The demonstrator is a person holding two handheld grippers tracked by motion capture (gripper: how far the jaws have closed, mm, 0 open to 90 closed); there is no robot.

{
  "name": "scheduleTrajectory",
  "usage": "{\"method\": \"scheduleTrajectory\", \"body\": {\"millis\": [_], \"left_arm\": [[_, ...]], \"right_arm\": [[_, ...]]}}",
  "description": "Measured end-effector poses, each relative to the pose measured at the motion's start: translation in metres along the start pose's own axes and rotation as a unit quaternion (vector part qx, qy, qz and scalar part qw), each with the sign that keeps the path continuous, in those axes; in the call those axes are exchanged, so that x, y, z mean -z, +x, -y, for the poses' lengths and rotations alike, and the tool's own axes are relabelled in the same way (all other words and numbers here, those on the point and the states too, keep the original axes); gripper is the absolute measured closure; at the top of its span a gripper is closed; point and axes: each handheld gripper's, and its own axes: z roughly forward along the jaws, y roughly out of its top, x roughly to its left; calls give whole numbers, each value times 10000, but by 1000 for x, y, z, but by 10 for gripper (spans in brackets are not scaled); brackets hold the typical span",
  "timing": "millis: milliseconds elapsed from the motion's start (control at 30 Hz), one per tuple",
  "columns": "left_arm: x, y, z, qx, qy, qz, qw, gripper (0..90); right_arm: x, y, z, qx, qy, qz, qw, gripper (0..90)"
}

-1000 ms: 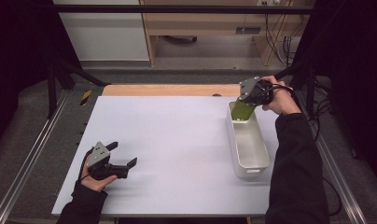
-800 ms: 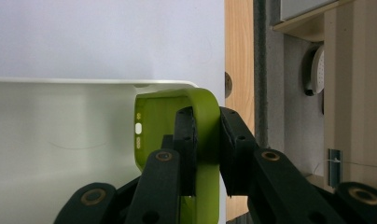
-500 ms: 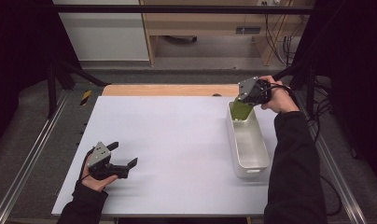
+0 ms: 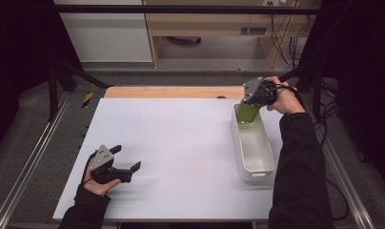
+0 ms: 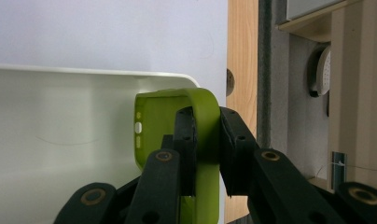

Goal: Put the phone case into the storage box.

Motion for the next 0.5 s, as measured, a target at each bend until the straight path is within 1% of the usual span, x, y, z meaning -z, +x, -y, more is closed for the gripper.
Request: {"method": "scheduleTrajectory", "body": {"millis": [33, 267, 367, 500], "left_arm": [[0, 0, 0, 1, 1, -1, 10000, 0], [0, 0, 0, 3, -1, 8, 10000, 0], [0, 0, 0, -3, -2, 11, 10000, 0], [-1, 0, 0, -3, 15, 15, 10000, 0]], "right_arm": [[0, -1, 0, 30, 31, -7, 10000, 785], [-3, -4, -1, 7, 101, -54, 9999, 785], [-4, -5, -1, -41, 139, -86, 9999, 785], [-7, -6, -2, -9, 199, -113, 9997, 785]]}}
